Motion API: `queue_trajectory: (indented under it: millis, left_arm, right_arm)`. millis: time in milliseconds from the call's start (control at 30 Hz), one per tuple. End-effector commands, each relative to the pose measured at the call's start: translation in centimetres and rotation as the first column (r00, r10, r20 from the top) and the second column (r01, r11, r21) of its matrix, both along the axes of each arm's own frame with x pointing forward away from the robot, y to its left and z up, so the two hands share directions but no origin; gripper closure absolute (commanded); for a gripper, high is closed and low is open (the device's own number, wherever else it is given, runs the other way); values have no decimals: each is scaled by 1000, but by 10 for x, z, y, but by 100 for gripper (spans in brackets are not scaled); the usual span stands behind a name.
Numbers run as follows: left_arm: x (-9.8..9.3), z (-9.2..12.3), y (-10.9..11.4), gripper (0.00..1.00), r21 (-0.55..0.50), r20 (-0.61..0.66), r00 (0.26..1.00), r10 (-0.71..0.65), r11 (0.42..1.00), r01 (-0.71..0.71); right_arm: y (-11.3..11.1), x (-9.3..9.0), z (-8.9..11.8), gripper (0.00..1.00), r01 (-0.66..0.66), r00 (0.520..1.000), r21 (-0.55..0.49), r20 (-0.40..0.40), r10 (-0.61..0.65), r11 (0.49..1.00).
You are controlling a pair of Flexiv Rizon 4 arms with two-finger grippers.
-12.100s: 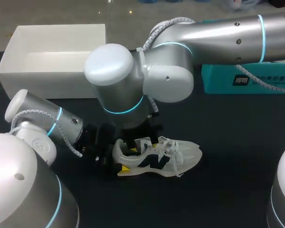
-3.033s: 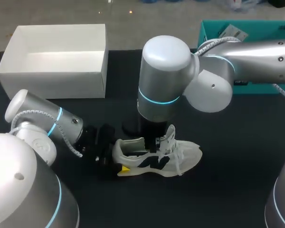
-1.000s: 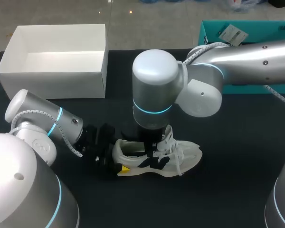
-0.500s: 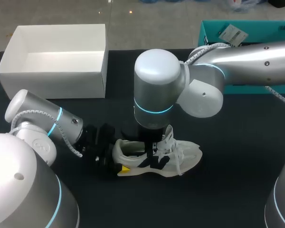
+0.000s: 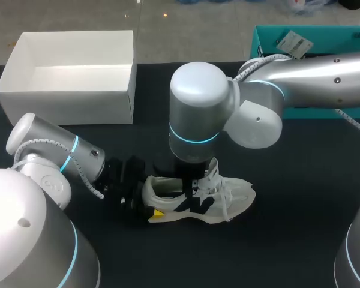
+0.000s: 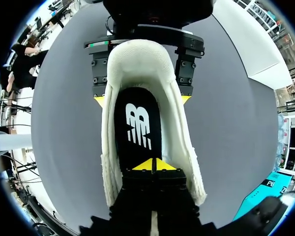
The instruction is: Take the shoe out of the shoebox, open the shoe tongue, remove and reinsert the insole, then place the shoe into the shoebox
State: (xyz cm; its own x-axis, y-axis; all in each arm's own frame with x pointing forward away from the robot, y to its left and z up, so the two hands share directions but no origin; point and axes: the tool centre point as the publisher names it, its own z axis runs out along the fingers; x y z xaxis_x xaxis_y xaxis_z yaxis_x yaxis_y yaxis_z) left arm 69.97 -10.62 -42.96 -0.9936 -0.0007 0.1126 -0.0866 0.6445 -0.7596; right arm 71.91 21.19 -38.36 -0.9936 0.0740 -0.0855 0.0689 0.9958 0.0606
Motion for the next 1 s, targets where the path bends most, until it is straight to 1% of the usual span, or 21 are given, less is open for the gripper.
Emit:
queue_trajectory:
  millis: [33,233,267,300,333,367,433,467,733,900,1000]
  left_arm:
    - [-4,-5,-2,100,7,-3,1000,0,1000,0]
    - [-4,-5,-2,100,7,-3,1000,0,1000,0]
    - [-4,-5,-2,100,7,-3,1000,0,1000,0]
    - [-4,-5,-2,100,7,-3,1000,0,1000,0]
    - [-4,-5,-2,100,7,-3,1000,0,1000,0]
    - [-4,-5,-2,100,7,-3,1000,0,1000,0]
    - [-4,-5,-2,100,7,-3,1000,0,1000,0]
    - [-4,-5,-2,100,7,-3,1000,0,1000,0]
    - [-4,-5,-2,100,7,-3,1000,0,1000,0]
    - [-4,-5,-2,100,7,-3,1000,0,1000,0]
    - [-4,-5,-2,100,7,-3,1000,0,1000,0]
  right_arm:
    - [-5,-5,-4,100,16,1000,21,23,-16,1000]
    - [-8,-6,-6,100,31,998,29,48,-32,999]
    - [-8,-6,-7,89,30,998,29,49,-31,999]
    - [-8,-6,-8,76,30,998,27,51,-32,999]
    - [-7,-6,-10,66,29,998,22,52,-30,999]
    - [-6,-6,-11,62,28,998,21,53,-29,999]
    - [-5,-5,-12,58,30,998,16,58,-31,999]
    - [-4,-4,-13,57,29,998,16,59,-30,999]
    - [6,3,-19,57,29,997,20,70,-31,999]
    - [11,5,-39,56,22,999,-5,23,-22,1000]
    - [11,1,-55,55,12,999,-16,-31,-13,1000]
